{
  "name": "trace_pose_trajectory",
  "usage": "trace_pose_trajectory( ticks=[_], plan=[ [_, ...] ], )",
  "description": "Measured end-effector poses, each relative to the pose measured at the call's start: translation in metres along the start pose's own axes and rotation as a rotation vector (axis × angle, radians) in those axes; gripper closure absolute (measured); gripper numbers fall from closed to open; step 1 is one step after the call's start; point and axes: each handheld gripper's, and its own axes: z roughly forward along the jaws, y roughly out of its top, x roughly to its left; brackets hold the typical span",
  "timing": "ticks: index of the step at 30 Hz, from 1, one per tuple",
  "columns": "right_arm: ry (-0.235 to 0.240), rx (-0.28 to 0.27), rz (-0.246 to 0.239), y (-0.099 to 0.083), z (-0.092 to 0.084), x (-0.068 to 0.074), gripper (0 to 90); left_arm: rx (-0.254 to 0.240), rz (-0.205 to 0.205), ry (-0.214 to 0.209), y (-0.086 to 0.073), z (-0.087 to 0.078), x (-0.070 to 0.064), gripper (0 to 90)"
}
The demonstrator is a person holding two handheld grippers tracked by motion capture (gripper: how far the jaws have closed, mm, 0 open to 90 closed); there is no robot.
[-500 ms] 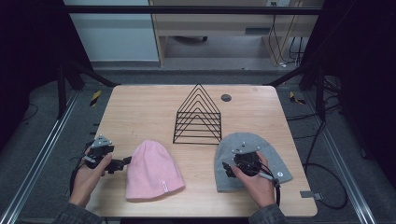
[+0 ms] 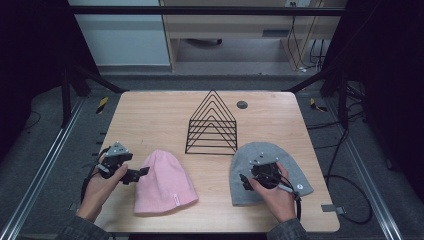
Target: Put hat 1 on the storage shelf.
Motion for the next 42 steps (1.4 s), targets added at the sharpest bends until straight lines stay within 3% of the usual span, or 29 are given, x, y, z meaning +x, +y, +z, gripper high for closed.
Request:
trace_pose_trajectory(
  ticks=[3,7,13,16,20,24,28,34,39,42],
  plan=[
    [-0.009,-0.006,-0.001,0.001,-0.001,0.002,18.6,0.032,0.022,0.003,0.013,0.001,0.002,11.8],
    [-0.010,0.002,0.028,0.002,-0.001,0.004,15.5,0.056,0.004,-0.048,0.027,0.008,0.006,11.7],
    [-0.016,0.024,0.036,0.001,-0.004,0.003,17.5,0.113,0.012,-0.078,0.036,0.014,0.007,10.5],
    [-0.017,0.009,0.036,0.001,-0.007,0.002,19.0,0.134,0.025,-0.086,0.040,0.016,0.006,9.5],
    [-0.025,0.029,0.032,0.000,-0.007,0.000,22.0,0.156,0.041,-0.073,0.040,0.024,0.006,9.8],
    [-0.030,0.043,0.031,-0.001,-0.006,0.000,24.2,0.149,0.026,-0.068,0.041,0.028,0.008,12.2],
    [-0.032,0.050,0.034,-0.001,-0.006,0.000,25.7,0.138,0.026,-0.044,0.040,0.030,0.011,21.6],
    [-0.027,0.067,0.024,-0.001,-0.002,0.002,26.2,0.101,-0.013,-0.027,0.040,0.034,0.018,32.7],
    [-0.023,0.064,0.021,-0.001,-0.002,0.003,26.2,0.156,0.037,-0.001,0.036,0.049,0.012,35.5],
    [-0.017,0.071,0.026,-0.002,-0.001,0.002,25.6,0.171,0.032,-0.003,0.031,0.056,0.009,37.0]
  ],
)
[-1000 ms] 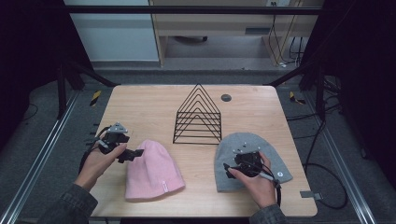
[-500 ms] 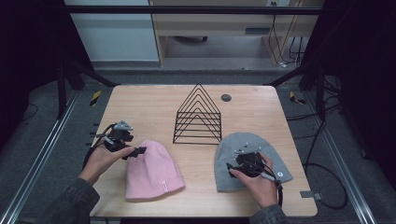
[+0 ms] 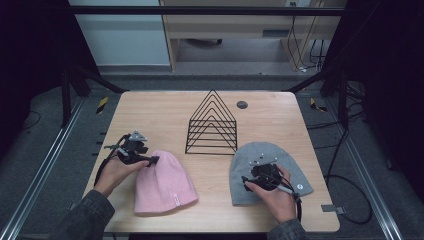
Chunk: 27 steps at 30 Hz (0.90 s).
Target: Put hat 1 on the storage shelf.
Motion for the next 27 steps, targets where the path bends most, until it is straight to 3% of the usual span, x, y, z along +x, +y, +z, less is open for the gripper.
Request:
trace_pose_trajectory(
  ticks=[4,13,27],
  plan=[
    [-0.001,0.002,-0.002,0.000,0.000,0.000,25.2,0.014,0.005,0.004,-0.003,0.006,-0.002,39.8],
    [-0.001,0.013,-0.008,0.000,0.001,0.001,24.7,0.043,0.002,-0.051,-0.009,0.014,-0.006,48.6],
    [-0.020,0.006,0.005,0.000,-0.001,-0.007,25.0,0.070,0.036,-0.022,-0.010,0.014,-0.019,72.3]
  ],
)
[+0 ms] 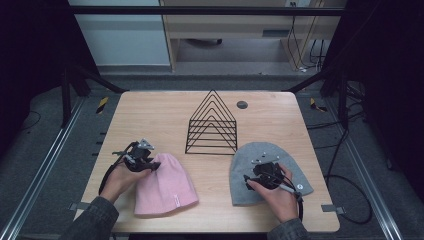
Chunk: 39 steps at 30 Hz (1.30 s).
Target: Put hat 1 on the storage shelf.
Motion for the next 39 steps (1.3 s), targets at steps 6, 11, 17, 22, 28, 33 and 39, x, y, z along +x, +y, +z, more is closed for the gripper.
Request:
trace_pose_trajectory(
  ticks=[6,11,17,22,28,33,39],
  plan=[
    [0.000,-0.003,0.010,0.000,0.000,-0.001,25.1,-0.011,-0.014,0.023,-0.001,0.000,-0.005,78.3],
    [0.001,-0.006,0.002,0.000,0.000,0.000,25.3,-0.065,0.010,0.045,0.000,-0.011,-0.011,79.4],
    [0.009,-0.012,-0.012,0.002,0.002,0.003,25.1,-0.149,0.064,0.070,0.004,-0.029,-0.022,79.6],
    [0.010,-0.016,-0.016,0.002,0.002,0.005,25.0,-0.195,0.099,0.082,0.006,-0.041,-0.029,79.7],
    [0.021,-0.025,-0.015,0.003,0.002,0.005,24.1,-0.255,0.127,0.058,0.012,-0.057,-0.037,79.8],
    [0.027,-0.050,-0.015,0.003,0.000,0.006,23.3,-0.283,0.148,0.043,0.017,-0.067,-0.043,79.9],
    [0.072,-0.098,0.004,0.006,-0.005,0.012,25.1,-0.319,0.180,0.037,0.021,-0.076,-0.050,79.9]
  ],
)
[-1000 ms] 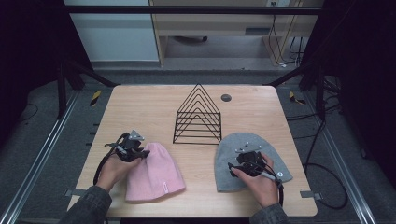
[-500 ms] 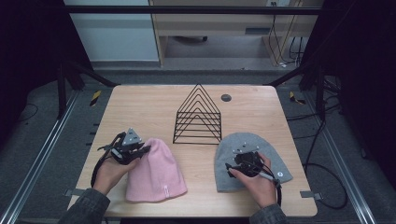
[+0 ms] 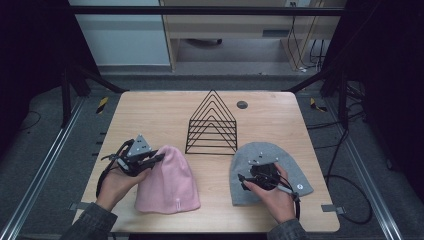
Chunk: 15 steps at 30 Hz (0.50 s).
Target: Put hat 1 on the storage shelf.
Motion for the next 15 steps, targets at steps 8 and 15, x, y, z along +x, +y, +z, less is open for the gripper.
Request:
trace_pose_trajectory(
  ticks=[8,15],
  plan=[
    [0.082,-0.089,-0.040,0.014,-0.012,0.015,26.6,-0.027,0.013,-0.021,0.011,-0.012,-0.005,80.0],
    [0.116,-0.113,-0.085,0.027,-0.018,0.033,27.4,-0.022,0.025,-0.027,0.015,-0.015,-0.007,80.1]
  ],
)
